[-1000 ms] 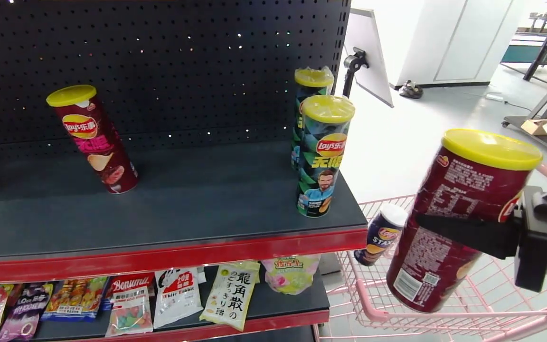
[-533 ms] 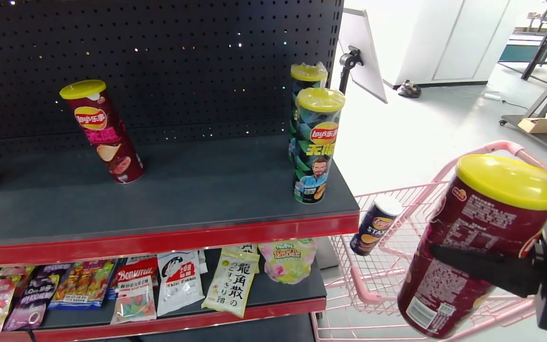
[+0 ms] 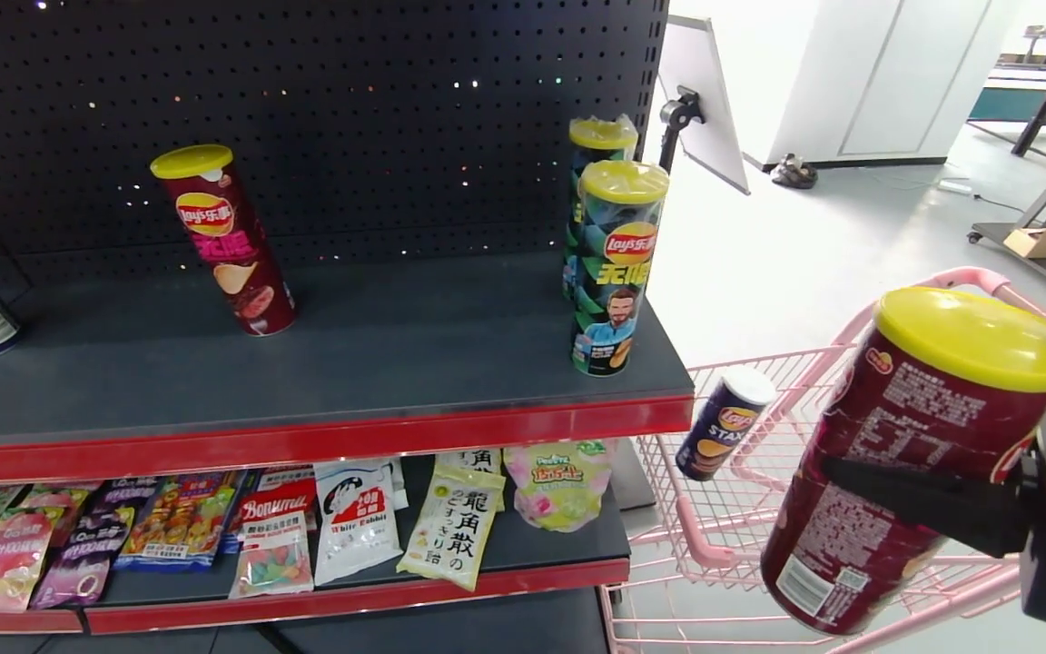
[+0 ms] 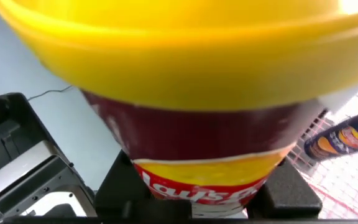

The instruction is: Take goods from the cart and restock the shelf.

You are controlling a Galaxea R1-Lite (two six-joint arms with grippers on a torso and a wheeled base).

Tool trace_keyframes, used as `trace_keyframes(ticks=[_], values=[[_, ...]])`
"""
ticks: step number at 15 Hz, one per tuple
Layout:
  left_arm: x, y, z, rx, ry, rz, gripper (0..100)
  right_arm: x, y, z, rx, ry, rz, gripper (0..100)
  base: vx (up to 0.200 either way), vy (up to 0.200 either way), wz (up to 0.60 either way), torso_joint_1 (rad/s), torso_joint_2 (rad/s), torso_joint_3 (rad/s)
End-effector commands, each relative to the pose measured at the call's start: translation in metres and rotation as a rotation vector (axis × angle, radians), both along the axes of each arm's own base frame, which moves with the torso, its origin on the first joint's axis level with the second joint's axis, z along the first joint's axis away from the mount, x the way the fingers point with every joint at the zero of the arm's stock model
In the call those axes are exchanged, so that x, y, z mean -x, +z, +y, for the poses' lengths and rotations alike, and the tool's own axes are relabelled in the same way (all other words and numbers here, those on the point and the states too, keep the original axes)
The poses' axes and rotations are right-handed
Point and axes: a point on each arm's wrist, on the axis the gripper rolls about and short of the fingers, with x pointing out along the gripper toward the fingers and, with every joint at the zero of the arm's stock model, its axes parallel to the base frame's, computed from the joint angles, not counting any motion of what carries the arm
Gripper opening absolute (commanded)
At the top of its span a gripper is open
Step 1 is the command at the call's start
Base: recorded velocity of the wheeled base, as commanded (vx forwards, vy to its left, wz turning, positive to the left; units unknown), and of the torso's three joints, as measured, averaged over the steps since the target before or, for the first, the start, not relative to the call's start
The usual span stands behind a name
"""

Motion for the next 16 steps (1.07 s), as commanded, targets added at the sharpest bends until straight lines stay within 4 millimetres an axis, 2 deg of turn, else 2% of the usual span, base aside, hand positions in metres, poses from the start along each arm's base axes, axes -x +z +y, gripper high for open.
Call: trace_keyframes(ticks=[1,3,13,16], values=[[-0.0001,-0.0001,0.0000,0.000,0.000,0.001,100,-0.0003,-0.0003,0.0001,0.001,0.000,0.003,0,0.000,0.000,0.00,0.000,0.00,0.000],[-0.0001,-0.0001,0.0000,0.000,0.000,0.001,100,0.0017,-0.0003,-0.0010,-0.001,0.002,-0.001,0,0.000,0.000,0.00,0.000,0.00,0.000],[-0.0001,-0.0001,0.0000,0.000,0.000,0.001,100,0.0057,-0.0002,0.0052,-0.006,0.079,-0.002,0,0.000,0.200,0.00,0.004,0.00,0.003],[-0.0001,-0.0001,0.0000,0.000,0.000,0.001,100,0.0088,0.0062,0.0081,-0.027,0.147,-0.017,0,0.000,0.200,0.00,0.002,0.01,0.002]])
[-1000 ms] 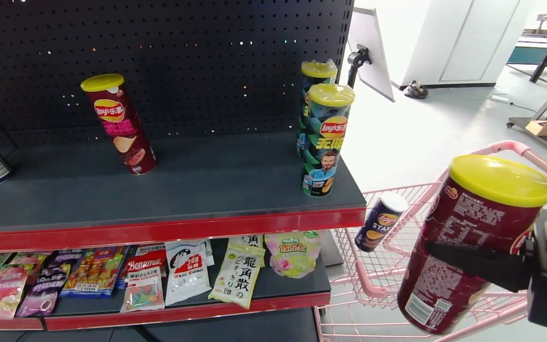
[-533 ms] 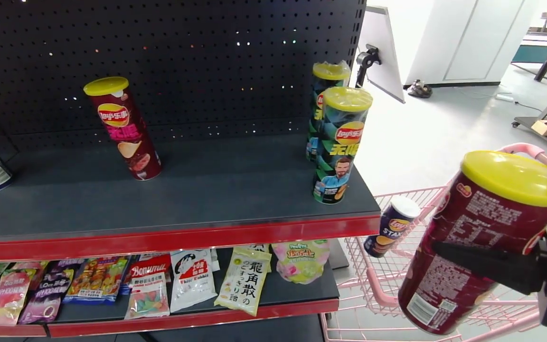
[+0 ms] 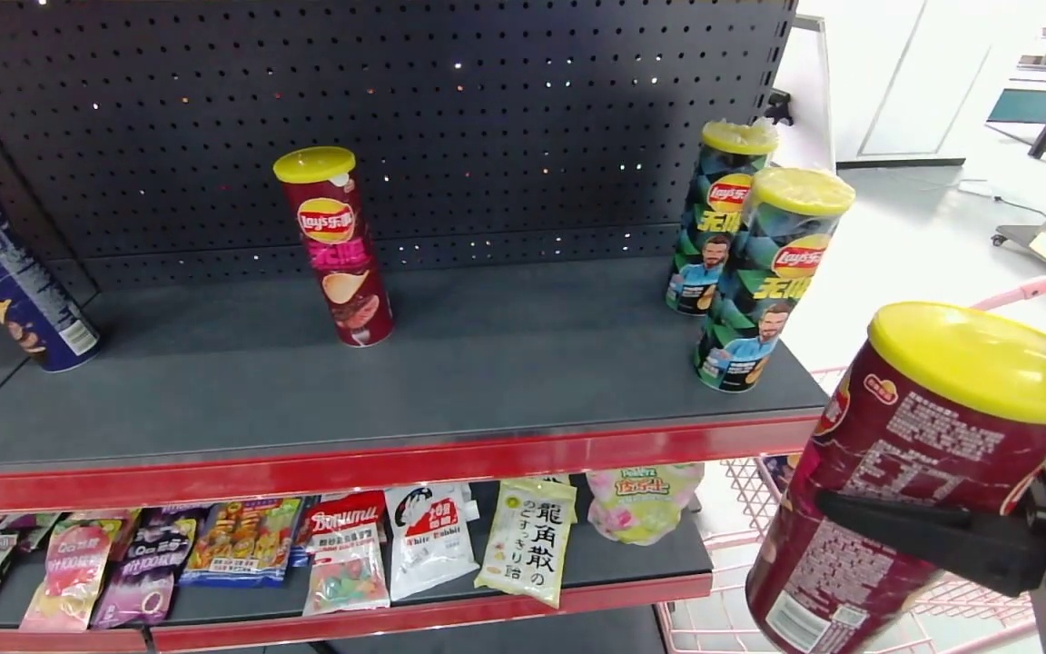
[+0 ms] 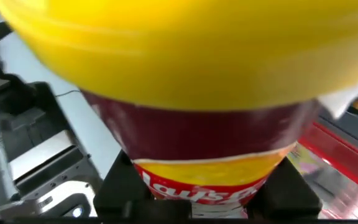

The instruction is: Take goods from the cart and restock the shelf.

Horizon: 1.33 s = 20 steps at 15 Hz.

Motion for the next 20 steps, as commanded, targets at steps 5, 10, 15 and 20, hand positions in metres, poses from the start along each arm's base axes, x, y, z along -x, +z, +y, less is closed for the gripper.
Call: trace_keyframes(ticks=[5,10,15,20], values=[[0.000,0.000,0.000,0.000,0.001,0.001,100,-0.002,0.006,0.005,0.004,0.079,-0.041,0,0.000,0.200,0.00,0.003,0.01,-0.001],[0.000,0.000,0.000,0.000,0.001,0.001,100,-0.001,0.006,0.011,0.011,0.123,-0.041,0,0.000,0.200,0.00,0.000,0.00,0.004],[0.000,0.000,0.000,0.000,0.001,0.001,100,-0.001,0.007,0.015,0.015,0.140,-0.046,0,0.000,0.160,0.00,0.007,0.00,0.002],[0.000,0.000,0.000,-0.002,0.001,-0.001,100,0.000,0.012,0.020,0.013,0.175,-0.068,0,0.040,0.000,0.00,0.000,0.00,0.001]])
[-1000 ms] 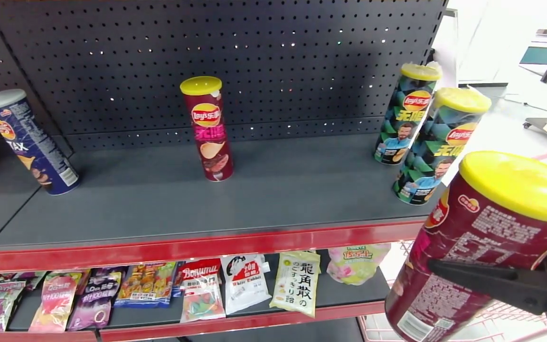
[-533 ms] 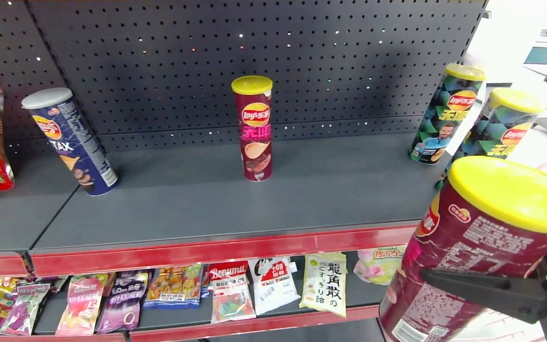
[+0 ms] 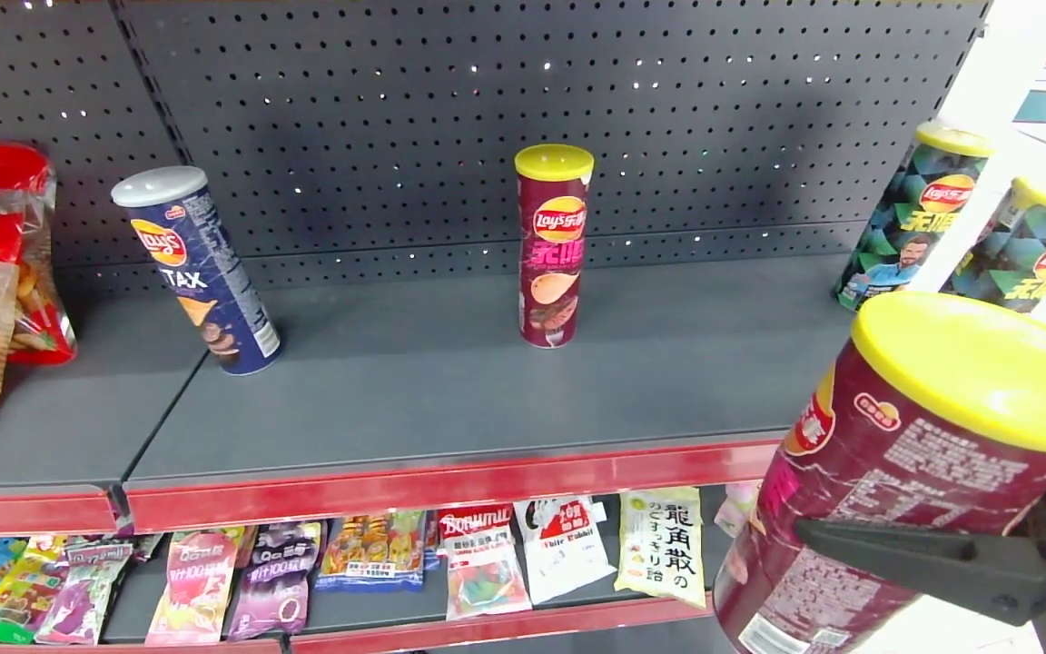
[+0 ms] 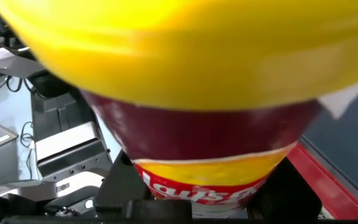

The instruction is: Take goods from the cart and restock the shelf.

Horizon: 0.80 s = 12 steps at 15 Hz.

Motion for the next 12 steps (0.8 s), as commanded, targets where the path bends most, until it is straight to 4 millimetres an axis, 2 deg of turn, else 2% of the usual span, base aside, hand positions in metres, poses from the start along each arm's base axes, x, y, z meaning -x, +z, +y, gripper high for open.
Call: trace_keyframes(ticks=[1,5,12], values=[[-0.0001,0.0000,0.0000,0.000,0.001,0.001,100,-0.0007,0.0002,0.0025,0.003,0.010,0.001,0,0.200,0.000,0.00,0.002,0.00,-0.002],[-0.0001,-0.0002,0.0000,0.002,0.001,0.003,100,-0.0016,0.0007,0.0033,0.004,0.011,-0.001,0,0.200,0.000,0.00,-0.002,0.00,0.004],[-0.0001,-0.0002,0.0000,0.002,0.001,0.003,100,-0.0024,0.0071,0.0040,-0.010,0.009,-0.016,0,0.000,0.000,0.00,0.000,0.00,0.000]])
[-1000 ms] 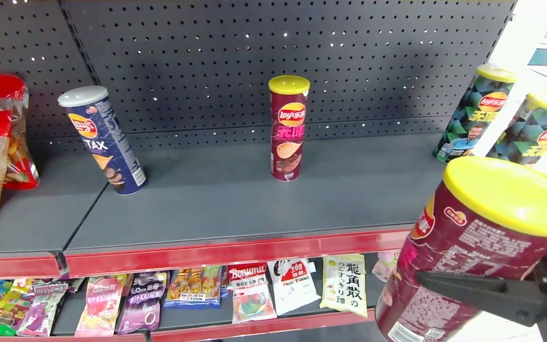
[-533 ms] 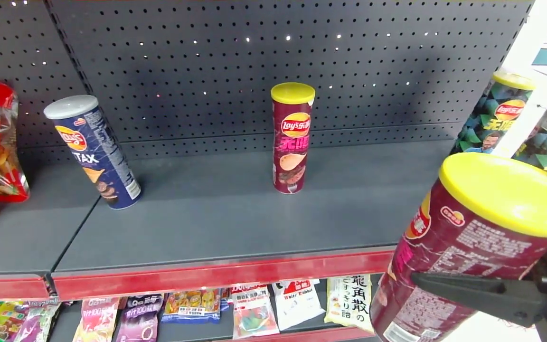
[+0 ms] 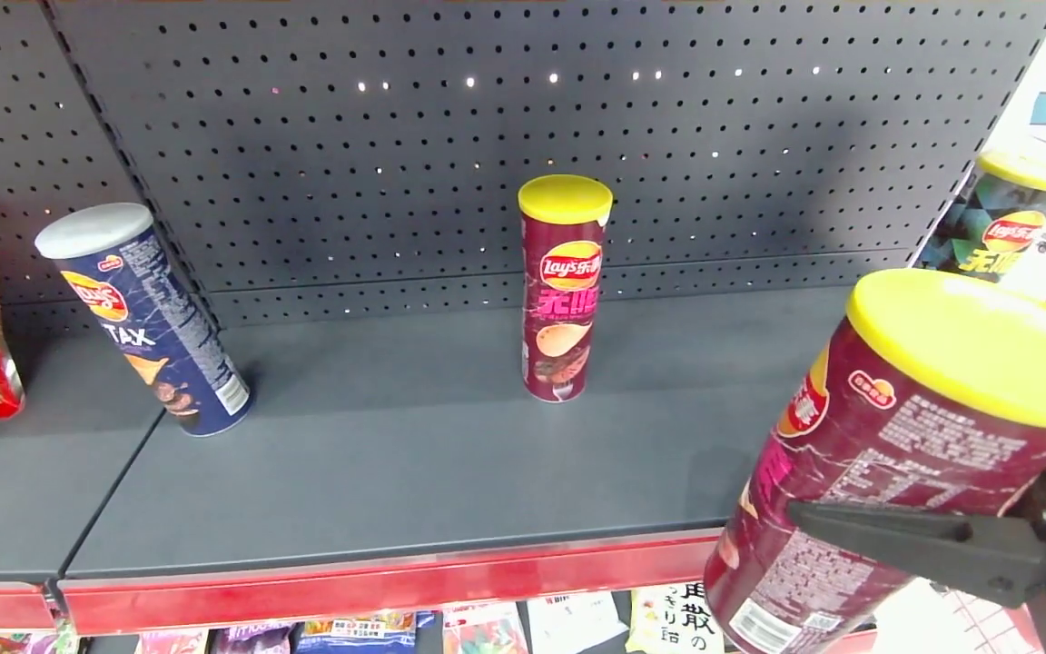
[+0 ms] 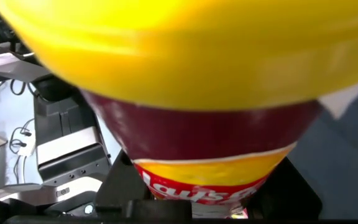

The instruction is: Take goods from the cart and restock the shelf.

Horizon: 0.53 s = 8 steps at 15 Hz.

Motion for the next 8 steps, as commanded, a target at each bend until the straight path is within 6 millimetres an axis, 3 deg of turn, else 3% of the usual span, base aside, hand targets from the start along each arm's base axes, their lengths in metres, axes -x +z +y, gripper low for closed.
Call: trace_keyframes(ticks=[1,2,8], values=[[-0.0001,0.0000,0.0000,-0.002,0.001,0.001,100,-0.0001,0.0004,0.0003,-0.001,0.002,-0.002,0,0.200,0.000,0.00,0.007,-0.01,-0.002],[-0.0001,0.0000,0.0000,0.000,0.001,0.001,100,-0.0004,0.0002,0.0006,0.000,0.002,0.000,0,0.200,0.000,0.00,0.002,0.00,0.002],[-0.0001,0.0000,0.0000,0.003,0.001,0.001,100,0.0010,0.0019,-0.0006,-0.006,0.002,-0.007,0,0.000,0.000,0.00,0.000,0.00,0.000]])
